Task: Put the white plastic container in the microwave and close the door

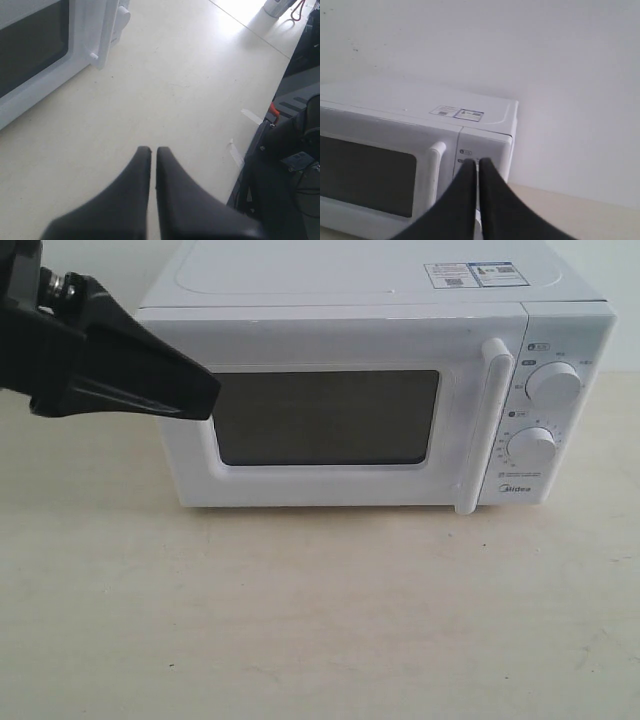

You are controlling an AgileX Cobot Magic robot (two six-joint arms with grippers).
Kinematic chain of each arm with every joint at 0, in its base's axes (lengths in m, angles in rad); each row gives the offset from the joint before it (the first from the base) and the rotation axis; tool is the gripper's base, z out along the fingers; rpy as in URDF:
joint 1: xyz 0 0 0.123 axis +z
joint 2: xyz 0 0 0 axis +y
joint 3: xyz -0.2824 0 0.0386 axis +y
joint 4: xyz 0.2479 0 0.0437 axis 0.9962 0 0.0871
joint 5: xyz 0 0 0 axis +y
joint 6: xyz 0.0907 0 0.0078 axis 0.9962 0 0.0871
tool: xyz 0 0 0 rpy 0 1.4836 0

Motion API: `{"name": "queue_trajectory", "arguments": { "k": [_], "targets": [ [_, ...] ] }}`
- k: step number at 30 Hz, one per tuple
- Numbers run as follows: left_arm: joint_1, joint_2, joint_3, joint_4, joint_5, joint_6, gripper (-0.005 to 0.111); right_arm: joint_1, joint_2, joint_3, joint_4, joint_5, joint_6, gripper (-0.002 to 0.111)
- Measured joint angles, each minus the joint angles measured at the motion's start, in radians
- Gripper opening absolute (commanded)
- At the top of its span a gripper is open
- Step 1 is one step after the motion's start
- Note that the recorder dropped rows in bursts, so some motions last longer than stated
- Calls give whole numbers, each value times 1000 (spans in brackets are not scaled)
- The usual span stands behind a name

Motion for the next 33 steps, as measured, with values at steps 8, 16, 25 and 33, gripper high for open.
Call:
{"name": "queue_trajectory", "arguments": {
  "k": [8, 16, 25, 33],
  "targets": [
    [0, 0, 0, 0, 0, 0, 4, -26, -78, 207, 24, -167, 2, 0],
    [0, 0, 0, 0, -2, 0, 4, -84, -80, 282, 25, -175, 36, 0],
    [0, 0, 0, 0, -4, 0, 4, -103, -80, 284, 30, -160, 51, 0],
    [0, 0, 0, 0, -8, 0, 4, -103, -80, 284, 36, -55, 60, 0]
  ]
}}
